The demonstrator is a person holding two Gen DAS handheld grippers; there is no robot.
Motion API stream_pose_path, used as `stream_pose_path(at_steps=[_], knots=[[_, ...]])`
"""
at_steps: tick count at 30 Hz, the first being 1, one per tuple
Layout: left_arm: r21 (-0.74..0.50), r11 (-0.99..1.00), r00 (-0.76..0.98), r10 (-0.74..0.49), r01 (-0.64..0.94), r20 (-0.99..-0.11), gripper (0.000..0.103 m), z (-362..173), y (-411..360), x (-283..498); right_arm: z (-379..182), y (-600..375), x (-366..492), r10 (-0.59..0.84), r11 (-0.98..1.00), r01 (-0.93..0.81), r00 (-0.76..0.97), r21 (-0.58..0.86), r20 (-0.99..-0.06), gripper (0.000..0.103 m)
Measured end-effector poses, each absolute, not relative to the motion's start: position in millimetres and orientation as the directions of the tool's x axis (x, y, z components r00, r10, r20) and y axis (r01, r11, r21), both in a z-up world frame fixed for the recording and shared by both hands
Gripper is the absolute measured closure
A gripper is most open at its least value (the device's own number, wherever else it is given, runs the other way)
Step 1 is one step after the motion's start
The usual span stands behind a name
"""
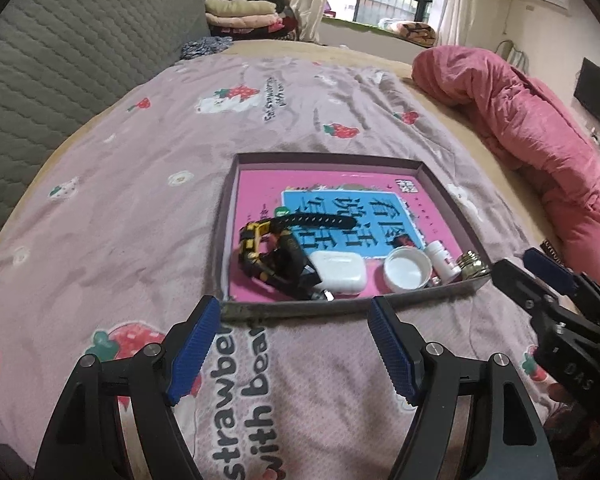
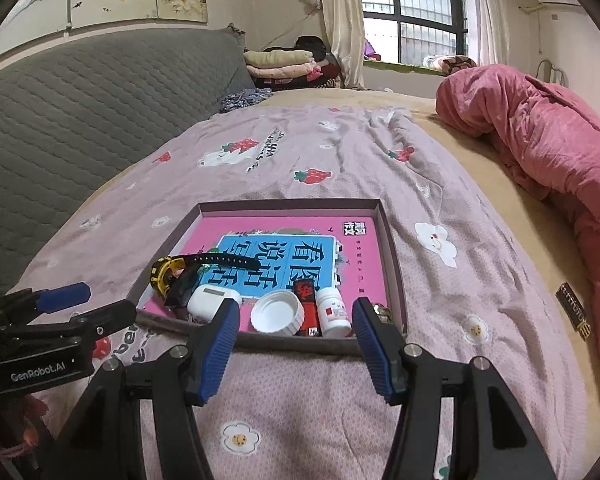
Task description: Organize rigid objects
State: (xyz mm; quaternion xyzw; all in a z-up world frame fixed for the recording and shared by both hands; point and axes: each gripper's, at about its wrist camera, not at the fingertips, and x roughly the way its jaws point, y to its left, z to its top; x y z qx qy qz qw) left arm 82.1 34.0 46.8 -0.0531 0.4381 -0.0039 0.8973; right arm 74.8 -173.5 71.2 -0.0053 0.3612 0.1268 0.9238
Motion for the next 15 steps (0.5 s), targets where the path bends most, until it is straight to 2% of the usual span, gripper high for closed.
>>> stream_pose_path(at_steps=[15], knots=[[-0.075,0.996,0.585,-0.038,-0.039,-0.81,0.026,42,29,56,71,-176,38,0.235,0.967,-0.241,0.712,0.084,-0.662,0.045]])
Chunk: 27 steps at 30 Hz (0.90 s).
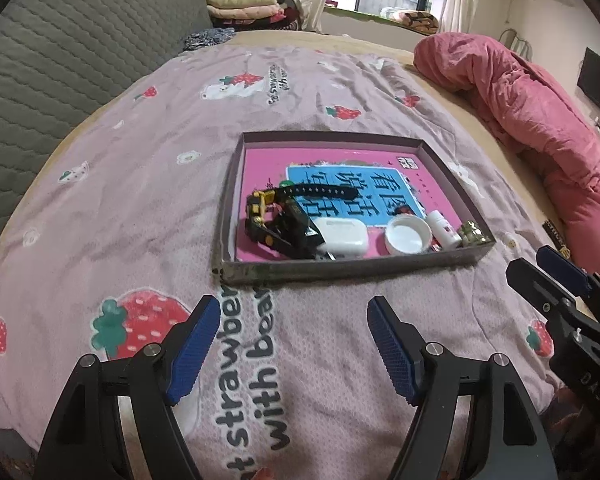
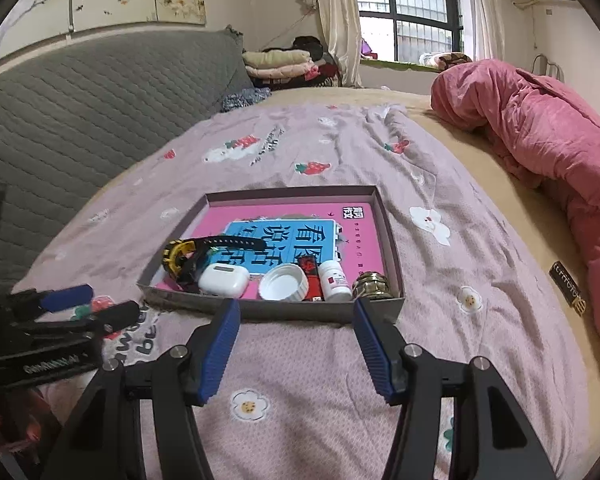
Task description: Organize rigid objects
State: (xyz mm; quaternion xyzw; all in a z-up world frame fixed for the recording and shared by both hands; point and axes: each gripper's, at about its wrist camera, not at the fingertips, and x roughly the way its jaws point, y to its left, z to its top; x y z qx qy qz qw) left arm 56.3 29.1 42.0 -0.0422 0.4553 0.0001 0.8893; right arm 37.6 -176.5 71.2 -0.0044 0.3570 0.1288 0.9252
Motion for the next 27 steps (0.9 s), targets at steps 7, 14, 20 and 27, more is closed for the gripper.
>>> stream_pose_path(at_steps=[7,14,20,27], knots=[[-0.073,0.997,0.583,-0.042,-0.03,-0.812,0.026,37,19,37,72,-176,18,0.245,0.965,-0.245,0.715,0.094,-0.655,0.045],[-0.071,0.997,0.561,-0.053,-0.009,-0.826,0.026,28,11,23,62,-174,5,0.229,0.967,-0.246,0.708,0.07,-0.668,0.045],[-0.056,0.998,0.566,-0.041,-0.009,-0.823,0.026,24,8,15,55,-174,-2,0.213,0.969,-0.241,0.708,0.053,-0.674,0.045],[-0.052,0.998,0.568,-0.028,-0.026,-0.823,0.026,16,12,16,44,-171,-3,0.21,0.968,-0.245,0.7,0.046,-0.682,0.045]])
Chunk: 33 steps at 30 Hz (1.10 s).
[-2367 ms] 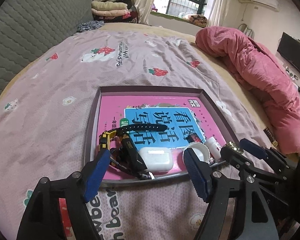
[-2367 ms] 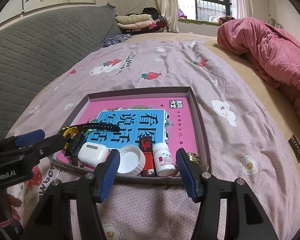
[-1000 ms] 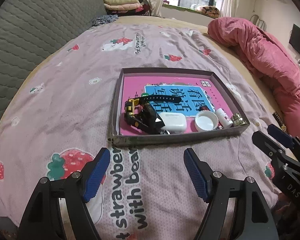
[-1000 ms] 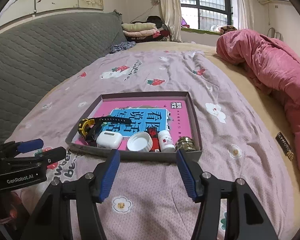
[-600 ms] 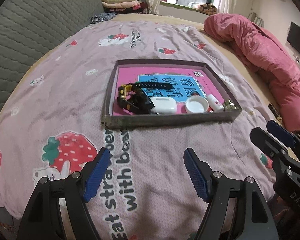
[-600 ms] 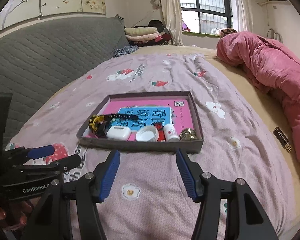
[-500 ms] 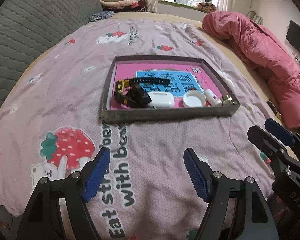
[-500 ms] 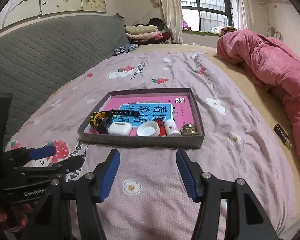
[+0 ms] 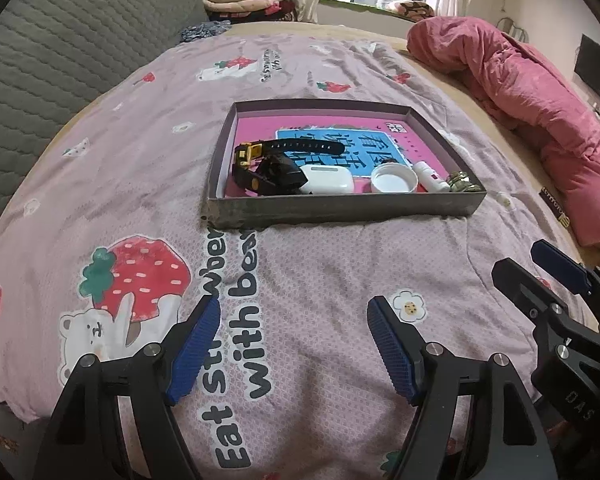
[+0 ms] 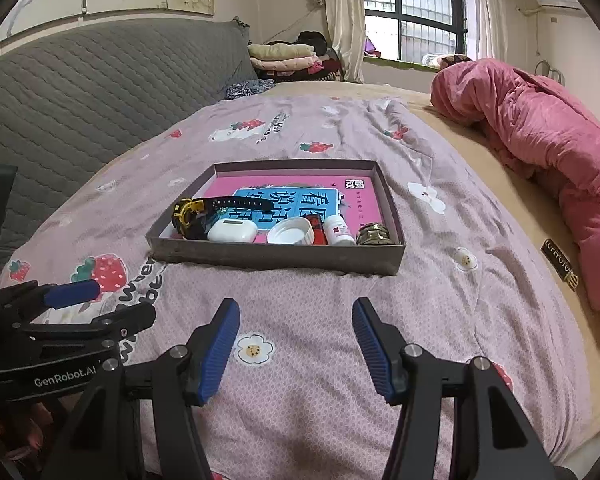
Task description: Organize rigid objects
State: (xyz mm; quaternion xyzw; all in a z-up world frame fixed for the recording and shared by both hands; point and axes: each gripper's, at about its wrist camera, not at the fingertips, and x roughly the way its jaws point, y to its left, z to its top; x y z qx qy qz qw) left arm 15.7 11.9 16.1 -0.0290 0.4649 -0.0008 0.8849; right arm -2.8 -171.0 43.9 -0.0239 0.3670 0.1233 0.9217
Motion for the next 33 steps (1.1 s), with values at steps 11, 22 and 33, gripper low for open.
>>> stream_pose_path(at_steps=[11,22,33], knots=[[-0.044,0.999,0.581,-0.03,-0.01,-0.813,0.026,4,8,15,18,-168,3,0.181,0.97,-0.243,0.678,0.016,-0.713,0.045],[-0.039,0.999,0.596,-0.029,-0.004,-0.802,0.026,10,6,14,25,-169,1,0.193,0.97,-0.239,0.69,0.032,-0.697,0.045],[-0.06,0.998,0.602,-0.035,-0.022,-0.798,0.026,25,5,8,39,-166,-8,0.216,0.966,-0.253,0.702,0.045,-0.678,0.045]])
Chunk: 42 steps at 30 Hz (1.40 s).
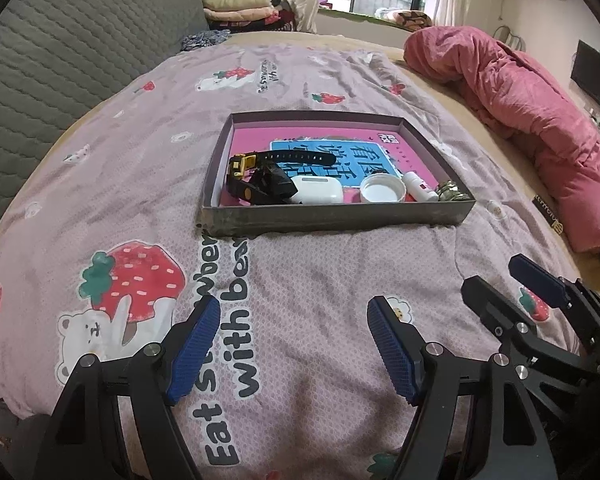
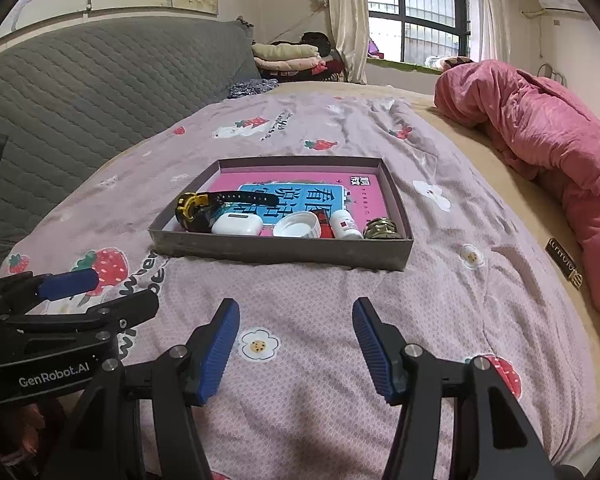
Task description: Organize rigid objects
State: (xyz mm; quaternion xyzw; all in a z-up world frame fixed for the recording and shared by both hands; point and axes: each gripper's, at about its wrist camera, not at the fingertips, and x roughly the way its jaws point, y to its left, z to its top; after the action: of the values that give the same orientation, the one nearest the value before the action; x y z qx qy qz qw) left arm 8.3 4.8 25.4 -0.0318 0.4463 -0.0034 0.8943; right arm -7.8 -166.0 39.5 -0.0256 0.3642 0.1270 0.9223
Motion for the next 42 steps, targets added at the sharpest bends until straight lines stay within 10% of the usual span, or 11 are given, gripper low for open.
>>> stream_pose_path(at_steps=[42], knots=[[-0.071,0.997,0.57,-0.038,-0.037,-0.821,0.026,-18,11,23,0,-171,5,0.17,0.973,-0.232,0.668,0.014,-0.724,0.045]])
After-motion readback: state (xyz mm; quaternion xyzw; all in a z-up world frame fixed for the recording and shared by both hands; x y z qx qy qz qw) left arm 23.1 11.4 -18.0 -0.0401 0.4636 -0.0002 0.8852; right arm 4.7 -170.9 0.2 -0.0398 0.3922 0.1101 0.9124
